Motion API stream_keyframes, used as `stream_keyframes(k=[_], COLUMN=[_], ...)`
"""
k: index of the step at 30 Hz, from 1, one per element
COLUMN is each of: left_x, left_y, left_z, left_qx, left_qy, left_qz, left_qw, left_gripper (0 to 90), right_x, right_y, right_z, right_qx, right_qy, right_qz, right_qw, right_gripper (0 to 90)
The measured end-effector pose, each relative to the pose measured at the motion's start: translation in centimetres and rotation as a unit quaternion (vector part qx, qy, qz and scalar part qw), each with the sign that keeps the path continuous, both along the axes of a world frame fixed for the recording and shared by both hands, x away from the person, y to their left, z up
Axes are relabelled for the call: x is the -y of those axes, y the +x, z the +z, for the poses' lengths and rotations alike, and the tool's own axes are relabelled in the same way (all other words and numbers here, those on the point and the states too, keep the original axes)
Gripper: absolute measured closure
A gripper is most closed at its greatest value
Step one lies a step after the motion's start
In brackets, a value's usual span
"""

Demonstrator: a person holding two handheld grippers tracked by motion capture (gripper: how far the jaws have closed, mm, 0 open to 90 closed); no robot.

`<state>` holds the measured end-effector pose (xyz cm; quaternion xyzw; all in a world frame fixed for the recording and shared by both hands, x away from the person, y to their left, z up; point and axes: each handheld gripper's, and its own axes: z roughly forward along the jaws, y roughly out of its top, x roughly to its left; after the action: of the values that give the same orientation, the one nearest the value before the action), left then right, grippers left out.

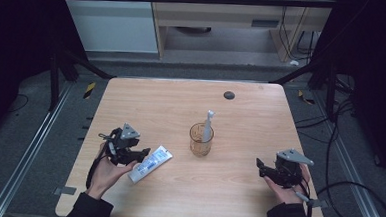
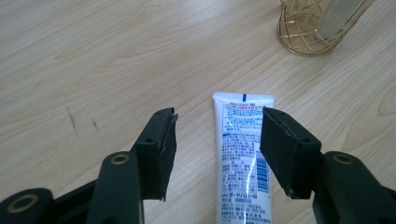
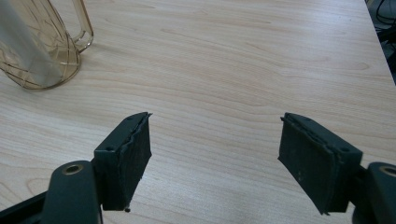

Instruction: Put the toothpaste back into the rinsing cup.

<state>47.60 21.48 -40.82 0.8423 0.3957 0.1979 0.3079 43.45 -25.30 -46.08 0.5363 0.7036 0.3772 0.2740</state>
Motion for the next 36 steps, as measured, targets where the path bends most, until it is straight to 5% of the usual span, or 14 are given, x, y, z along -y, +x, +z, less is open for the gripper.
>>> stream_keyframes(k=[15, 36], left_x=[2.2, 3.3], left_y=[1.9, 2.8], left_z=[-1.3, -3.6], left_qx=[-0.037, -0.102], left_qy=[0.021, 0.065], left_qz=[-0.016, -0.044], left_qw=[0.999, 0.9917], left_gripper=[42.5, 40.0], right_x=[0.0, -0.4], right_y=[0.3, 0.6], right_z=[-0.4, -0.7], right_qx=[-0.008, -0.017], right_qy=[-0.004, -0.01], right_qz=[0.004, 0.013], right_qw=[1.0, 0.9997], right_gripper=[25.0, 24.7])
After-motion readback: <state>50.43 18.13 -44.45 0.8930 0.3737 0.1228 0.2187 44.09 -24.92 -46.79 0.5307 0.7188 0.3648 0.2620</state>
